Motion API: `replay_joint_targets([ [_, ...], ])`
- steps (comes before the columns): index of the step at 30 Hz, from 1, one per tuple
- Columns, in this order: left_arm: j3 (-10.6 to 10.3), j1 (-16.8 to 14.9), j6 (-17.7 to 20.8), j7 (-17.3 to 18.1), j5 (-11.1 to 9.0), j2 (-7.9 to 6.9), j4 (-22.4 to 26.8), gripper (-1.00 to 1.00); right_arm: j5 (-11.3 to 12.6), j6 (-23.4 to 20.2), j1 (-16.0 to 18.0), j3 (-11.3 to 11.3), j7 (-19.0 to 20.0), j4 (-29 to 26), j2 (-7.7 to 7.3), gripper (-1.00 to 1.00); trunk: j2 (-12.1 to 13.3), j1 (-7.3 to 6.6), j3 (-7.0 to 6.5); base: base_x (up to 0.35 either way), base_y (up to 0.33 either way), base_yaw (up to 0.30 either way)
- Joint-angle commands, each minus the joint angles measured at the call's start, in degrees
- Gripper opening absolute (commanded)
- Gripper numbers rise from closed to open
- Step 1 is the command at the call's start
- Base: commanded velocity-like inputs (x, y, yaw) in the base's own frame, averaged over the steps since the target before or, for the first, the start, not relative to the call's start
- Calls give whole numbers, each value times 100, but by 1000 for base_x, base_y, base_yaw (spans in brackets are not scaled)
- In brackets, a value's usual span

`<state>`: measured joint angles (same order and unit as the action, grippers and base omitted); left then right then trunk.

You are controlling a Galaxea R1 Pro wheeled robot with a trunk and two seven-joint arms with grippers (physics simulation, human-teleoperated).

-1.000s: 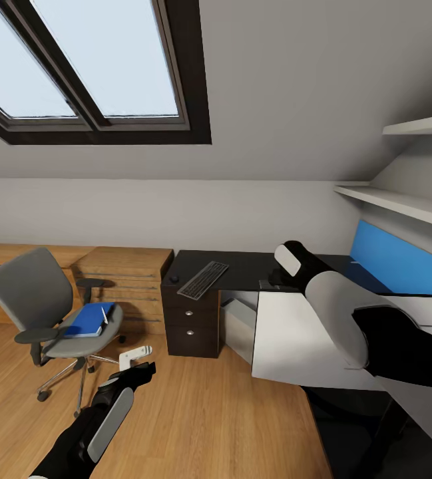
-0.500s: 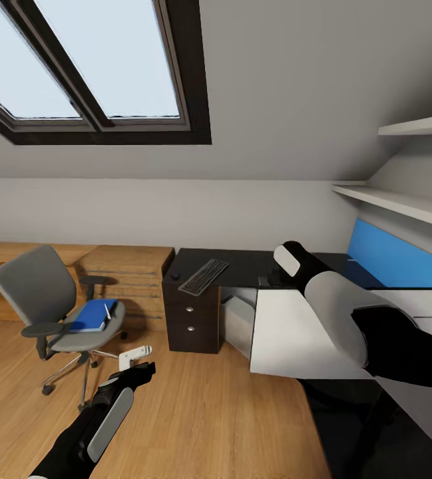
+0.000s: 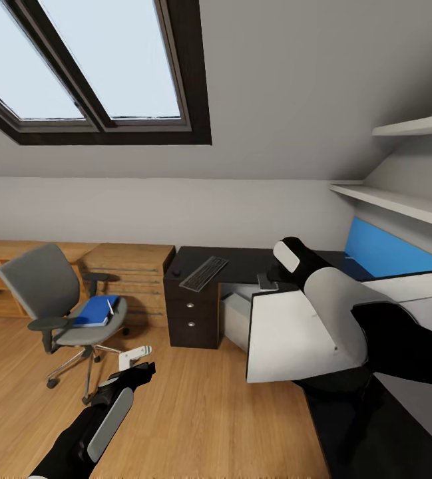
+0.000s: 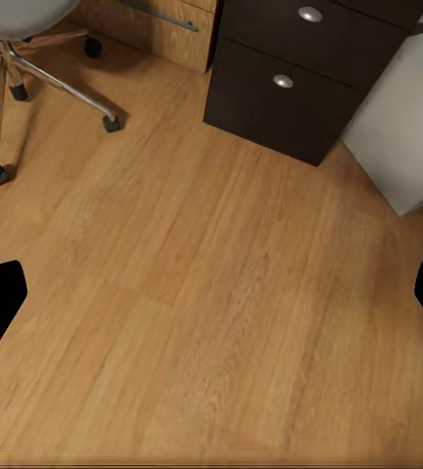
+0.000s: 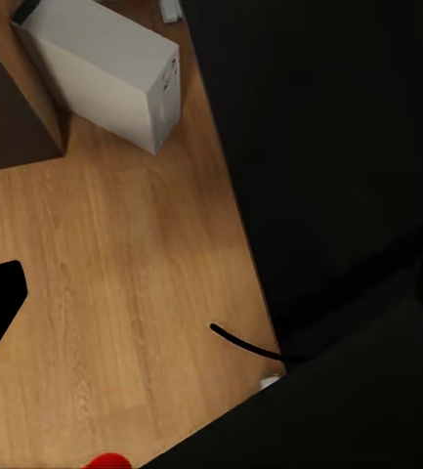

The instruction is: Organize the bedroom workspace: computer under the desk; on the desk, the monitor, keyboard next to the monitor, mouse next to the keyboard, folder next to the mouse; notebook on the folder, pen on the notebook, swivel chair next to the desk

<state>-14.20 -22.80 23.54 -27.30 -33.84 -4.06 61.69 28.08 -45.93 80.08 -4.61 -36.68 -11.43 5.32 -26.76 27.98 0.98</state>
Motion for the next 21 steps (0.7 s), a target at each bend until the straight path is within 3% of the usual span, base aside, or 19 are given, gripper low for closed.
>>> replay_joint_targets([
  [1, -22, -5, 9, -56, -53, -7, 9, 100, 58, -27, 11, -48, -37, -4, 10, 100, -15, -1, 10, -215, -39, 0],
  [15, -28, -5, 10, -56, -54, -7, 27, 100, 61, -47, 113, -48, -31, 6, 68, 100, -15, -1, 10, -21, -3, 0],
  [21, -30, -5, 10, -56, -60, -7, 27, 100, 65, -276, 160, -48, 121, 13, 134, 100, -15, -1, 10, 0, 0, 0],
])
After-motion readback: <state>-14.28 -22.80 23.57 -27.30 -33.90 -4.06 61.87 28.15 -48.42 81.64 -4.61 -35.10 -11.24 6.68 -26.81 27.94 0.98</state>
